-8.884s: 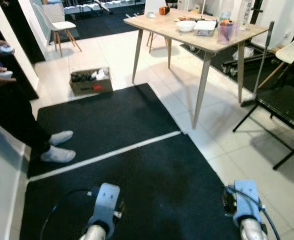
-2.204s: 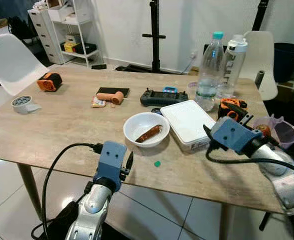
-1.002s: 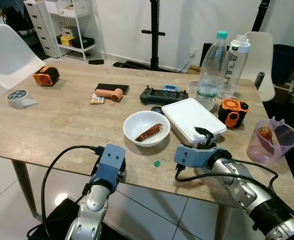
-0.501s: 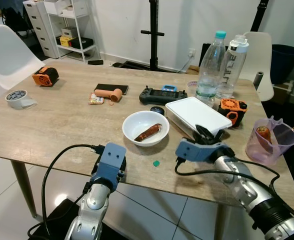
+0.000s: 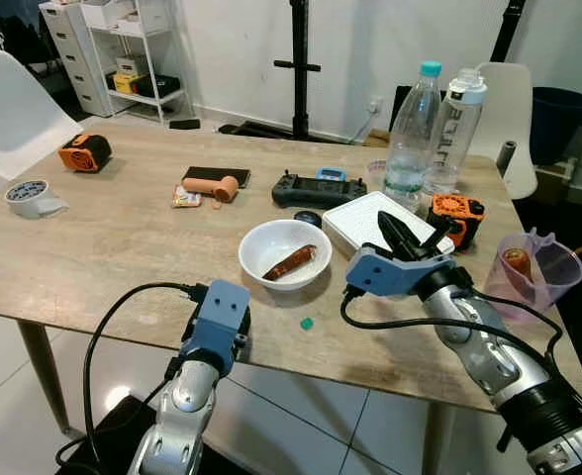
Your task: Restocking fridge
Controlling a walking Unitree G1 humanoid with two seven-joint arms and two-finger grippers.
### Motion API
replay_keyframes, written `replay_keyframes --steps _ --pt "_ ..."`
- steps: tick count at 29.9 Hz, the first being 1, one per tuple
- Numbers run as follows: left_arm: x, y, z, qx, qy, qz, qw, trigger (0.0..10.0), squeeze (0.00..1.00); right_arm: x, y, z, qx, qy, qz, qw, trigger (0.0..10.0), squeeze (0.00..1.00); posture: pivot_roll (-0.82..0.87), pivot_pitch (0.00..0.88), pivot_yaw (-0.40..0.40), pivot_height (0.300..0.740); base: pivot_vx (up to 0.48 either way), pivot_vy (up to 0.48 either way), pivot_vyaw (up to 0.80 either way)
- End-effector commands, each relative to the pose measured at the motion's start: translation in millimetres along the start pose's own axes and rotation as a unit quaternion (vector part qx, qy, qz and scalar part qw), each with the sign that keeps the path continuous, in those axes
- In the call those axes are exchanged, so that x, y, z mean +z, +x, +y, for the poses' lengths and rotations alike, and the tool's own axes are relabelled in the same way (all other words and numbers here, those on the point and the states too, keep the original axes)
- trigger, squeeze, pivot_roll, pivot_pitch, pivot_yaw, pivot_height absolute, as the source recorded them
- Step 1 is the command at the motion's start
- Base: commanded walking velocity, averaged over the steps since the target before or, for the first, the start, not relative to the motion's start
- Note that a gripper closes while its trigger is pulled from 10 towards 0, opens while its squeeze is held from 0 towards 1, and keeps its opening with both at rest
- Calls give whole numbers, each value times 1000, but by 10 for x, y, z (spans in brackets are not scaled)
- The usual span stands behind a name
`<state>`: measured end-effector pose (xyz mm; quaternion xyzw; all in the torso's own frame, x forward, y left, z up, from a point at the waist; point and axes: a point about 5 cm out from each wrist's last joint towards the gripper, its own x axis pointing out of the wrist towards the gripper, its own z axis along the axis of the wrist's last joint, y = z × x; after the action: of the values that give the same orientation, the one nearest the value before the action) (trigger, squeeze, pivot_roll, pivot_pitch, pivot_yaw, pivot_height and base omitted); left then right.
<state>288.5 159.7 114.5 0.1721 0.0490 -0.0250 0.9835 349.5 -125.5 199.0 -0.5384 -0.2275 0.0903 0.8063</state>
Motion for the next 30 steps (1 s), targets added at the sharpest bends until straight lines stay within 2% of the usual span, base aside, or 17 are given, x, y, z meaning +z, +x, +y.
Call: replay_keyframes --steps 1,2,10,11,13,16,17,21,30 --pt "-49 5 -4 -1 3 10 1000 10000 0 -6 -11 89 23 -4 3 1000 10000 871 -77 93 3 740 0 0 0" --pt "-50 5 -5 -1 3 10 1000 10000 0 -11 -22 107 28 -2 2 1000 10000 1000 -77 93 3 740 0 0 0" --pt "-56 9 -9 -2 4 11 1000 10000 0 -84 -61 191 63 9 19 998 10000 1000 -76 89 1 740 0 0 0" --pt "-57 12 -11 -1 3 11 1000 10000 0 -100 -76 272 88 8 24 996 10000 1000 -73 87 -2 740 0 0 0" --pt "-57 14 -12 -1 2 11 1000 10000 0 -109 -86 334 109 3 27 994 10000 1000 -73 87 -2 740 0 0 0" --pt "-54 18 -12 0 1 11 1000 10000 0 -199 -128 507 185 -7 59 981 10000 1000 -71 87 -1 740 0 0 0" --pt "-50 19 -14 0 0 10 1000 10000 0 -246 -131 528 199 -6 72 977 10000 0 -67 87 0 740 0 0 0" --pt "-41 25 -3 2 0 9 1000 10000 0 -331 -41 453 192 20 96 976 10000 0 -67 87 0 740 0 0 0" --pt "-34 27 0 5 -1 8 1000 10000 0 -445 140 200 110 6 127 986 10000 0 -54 92 -3 740 0 0 0"
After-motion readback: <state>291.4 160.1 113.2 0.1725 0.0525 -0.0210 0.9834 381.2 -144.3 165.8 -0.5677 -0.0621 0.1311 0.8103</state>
